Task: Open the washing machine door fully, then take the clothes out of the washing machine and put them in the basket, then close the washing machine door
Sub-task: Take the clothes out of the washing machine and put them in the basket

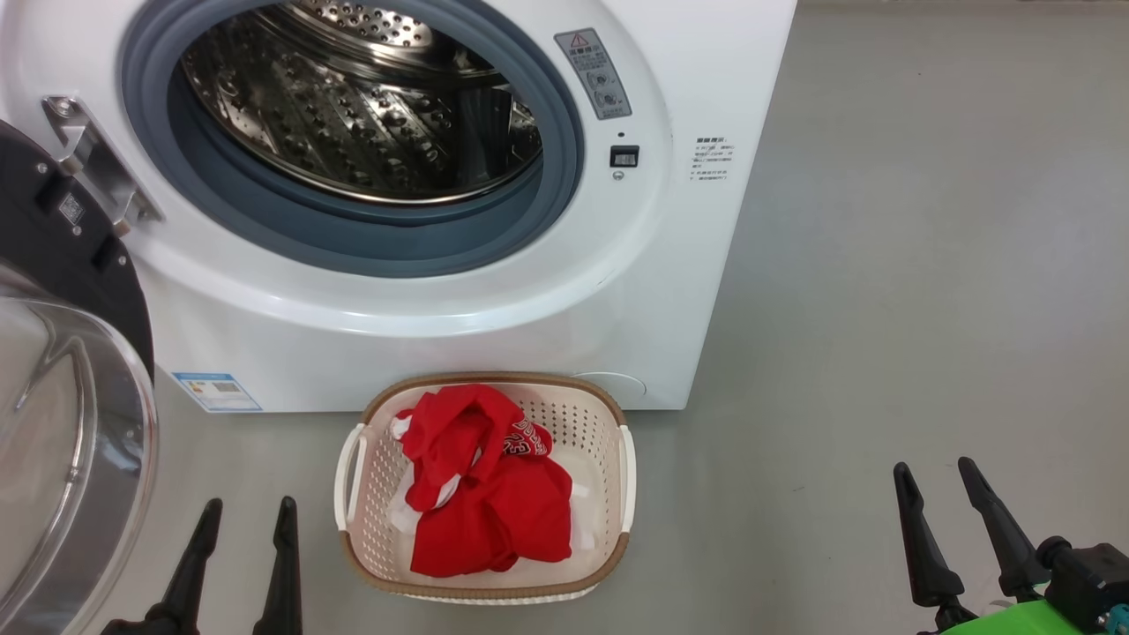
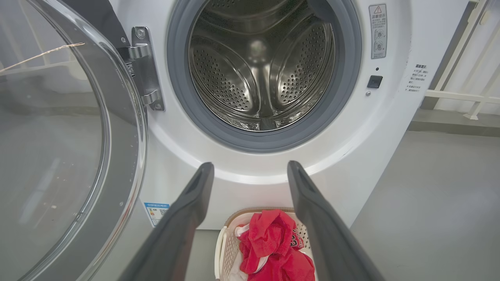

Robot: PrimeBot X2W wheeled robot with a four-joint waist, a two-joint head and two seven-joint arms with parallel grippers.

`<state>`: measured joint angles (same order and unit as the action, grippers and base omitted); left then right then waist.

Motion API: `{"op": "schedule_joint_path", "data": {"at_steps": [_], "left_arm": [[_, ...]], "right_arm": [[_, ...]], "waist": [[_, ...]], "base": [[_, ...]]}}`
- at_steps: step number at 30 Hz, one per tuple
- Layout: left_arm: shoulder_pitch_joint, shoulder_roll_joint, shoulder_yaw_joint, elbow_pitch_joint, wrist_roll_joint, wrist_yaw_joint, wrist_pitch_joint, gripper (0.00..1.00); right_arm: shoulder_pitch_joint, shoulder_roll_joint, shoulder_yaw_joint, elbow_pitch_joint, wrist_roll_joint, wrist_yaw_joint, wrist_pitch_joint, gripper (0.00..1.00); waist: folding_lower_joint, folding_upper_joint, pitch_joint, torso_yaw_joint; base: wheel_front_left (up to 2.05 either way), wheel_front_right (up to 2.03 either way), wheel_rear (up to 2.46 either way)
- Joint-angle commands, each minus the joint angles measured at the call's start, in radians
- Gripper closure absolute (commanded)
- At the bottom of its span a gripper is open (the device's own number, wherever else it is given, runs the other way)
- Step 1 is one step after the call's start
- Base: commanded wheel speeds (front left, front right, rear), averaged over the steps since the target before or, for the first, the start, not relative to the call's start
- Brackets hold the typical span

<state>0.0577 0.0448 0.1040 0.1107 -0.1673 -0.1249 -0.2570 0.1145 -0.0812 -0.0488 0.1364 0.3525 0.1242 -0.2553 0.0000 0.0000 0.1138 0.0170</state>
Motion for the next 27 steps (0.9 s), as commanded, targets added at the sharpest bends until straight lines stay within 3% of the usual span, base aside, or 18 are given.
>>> {"op": "schedule_joint_path", "data": {"at_steps": [1,13,27], "left_arm": [[-0.027,0.006,0.033,-0.029,0.002,-0.006,-0.005,0.00],[-0.035,0.006,0.012,-0.038,0.001,-0.006,-0.005,0.00],[-0.029,0.005,0.001,-0.041,-0.010,-0.006,-0.005,0.00]], "right_arm": [[-0.024,-0.011,0.021,-0.022,0.007,0.007,-0.006,0.00],[-0.030,-0.008,0.022,-0.024,0.007,0.007,-0.006,0.00],[-0.023,-0.006,0.022,-0.026,0.007,0.007,-0.006,0.00]], "waist": [[0.0000,0.0000,-0.001,0.000],[0.0000,0.0000,0.002,0.001],[0.0000,0.0000,-0.005,0.007]], "base": [[0.00,0.00,0.00],[-0.14,0.14,0.00],[-1.37,1.37,0.00]]}}
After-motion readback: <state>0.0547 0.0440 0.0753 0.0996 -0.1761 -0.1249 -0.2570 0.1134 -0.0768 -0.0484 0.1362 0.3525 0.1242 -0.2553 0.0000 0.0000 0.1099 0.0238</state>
